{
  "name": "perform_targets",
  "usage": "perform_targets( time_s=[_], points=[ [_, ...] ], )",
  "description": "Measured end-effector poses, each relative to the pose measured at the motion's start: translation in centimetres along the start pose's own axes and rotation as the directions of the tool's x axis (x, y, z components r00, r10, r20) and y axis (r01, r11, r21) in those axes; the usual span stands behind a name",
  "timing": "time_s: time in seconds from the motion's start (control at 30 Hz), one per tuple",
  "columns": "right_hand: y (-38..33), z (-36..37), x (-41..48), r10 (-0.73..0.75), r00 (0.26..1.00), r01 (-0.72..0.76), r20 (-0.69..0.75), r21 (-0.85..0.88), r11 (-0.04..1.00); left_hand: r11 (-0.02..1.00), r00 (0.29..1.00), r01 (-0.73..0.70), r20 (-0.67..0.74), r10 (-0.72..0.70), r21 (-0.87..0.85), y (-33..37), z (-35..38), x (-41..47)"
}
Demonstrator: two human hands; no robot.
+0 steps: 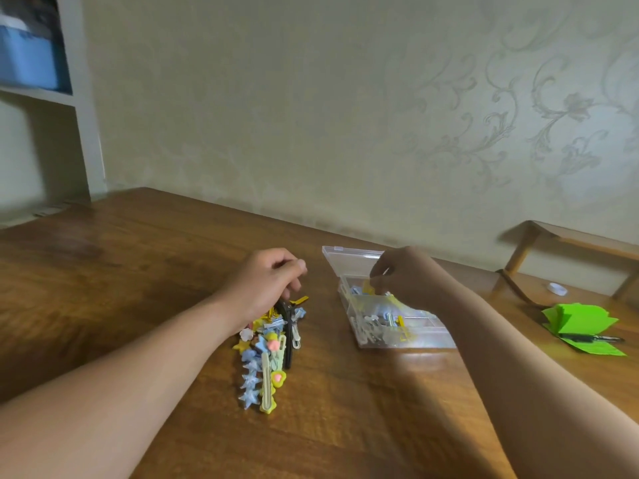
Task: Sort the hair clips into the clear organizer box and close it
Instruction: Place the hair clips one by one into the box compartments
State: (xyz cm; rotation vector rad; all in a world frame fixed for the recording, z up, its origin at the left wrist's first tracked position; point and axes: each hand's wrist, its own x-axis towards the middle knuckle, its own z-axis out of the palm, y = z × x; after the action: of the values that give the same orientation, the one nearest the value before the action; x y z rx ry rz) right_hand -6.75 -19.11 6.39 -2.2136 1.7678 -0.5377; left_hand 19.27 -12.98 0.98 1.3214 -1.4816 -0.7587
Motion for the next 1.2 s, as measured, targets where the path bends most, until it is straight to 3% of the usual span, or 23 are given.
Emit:
perform_targets(
  time_s=[0.17,0.23,0.43,0.77,0.9,0.97,1.1,1.2],
  points=[
    [1.8,-0.4,-2.5,-0.038,0.993,0.045,-0.108,0.059,0.997,1.0,1.0,0.009,0.003,-0.008,-0.028,0.1,-0.1,0.0],
    [2.6,-0.4,-4.2,-0.054,0.995,0.062,-0.081,0.099,0.993,0.999,1.0,0.01,0.001,-0.01,-0.042,0.1,-0.1,0.1],
    [1.7,1.5,-5.4,-0.009,0.985,0.009,-0.171,-0.003,1.0,0.997,1.0,0.009,-0.027,-0.011,-0.081,0.0,-0.3,0.4],
    [-1.7,3.3,-4.3,0.057,0.981,-0.065,-0.184,-0.04,0.997,0.99,0.995,0.034,-0.085,-0.046,-0.139,-0.4,-1.3,0.9],
    [-3.0,2.9,-5.0,-0.077,0.934,0.029,-0.348,-0.143,0.989,0.985,0.99,0.037,-0.128,-0.059,-0.167,-0.7,-1.9,1.4],
    [-4.6,2.9,-5.7,-0.203,0.905,0.159,-0.374,-0.145,0.977,0.981,0.986,0.053,-0.148,-0.081,-0.187,-0.7,-2.0,1.7],
    [-8.0,4.0,-7.7,-0.493,0.839,0.45,-0.23,-0.214,0.867,0.969,0.976,0.09,-0.175,-0.132,-0.23,-0.9,-2.1,2.2],
    [-9.3,4.3,-9.2,-0.545,0.836,0.525,-0.064,-0.195,0.829,0.964,0.975,0.115,-0.16,-0.156,-0.239,-1.2,-1.9,2.4]
  ],
)
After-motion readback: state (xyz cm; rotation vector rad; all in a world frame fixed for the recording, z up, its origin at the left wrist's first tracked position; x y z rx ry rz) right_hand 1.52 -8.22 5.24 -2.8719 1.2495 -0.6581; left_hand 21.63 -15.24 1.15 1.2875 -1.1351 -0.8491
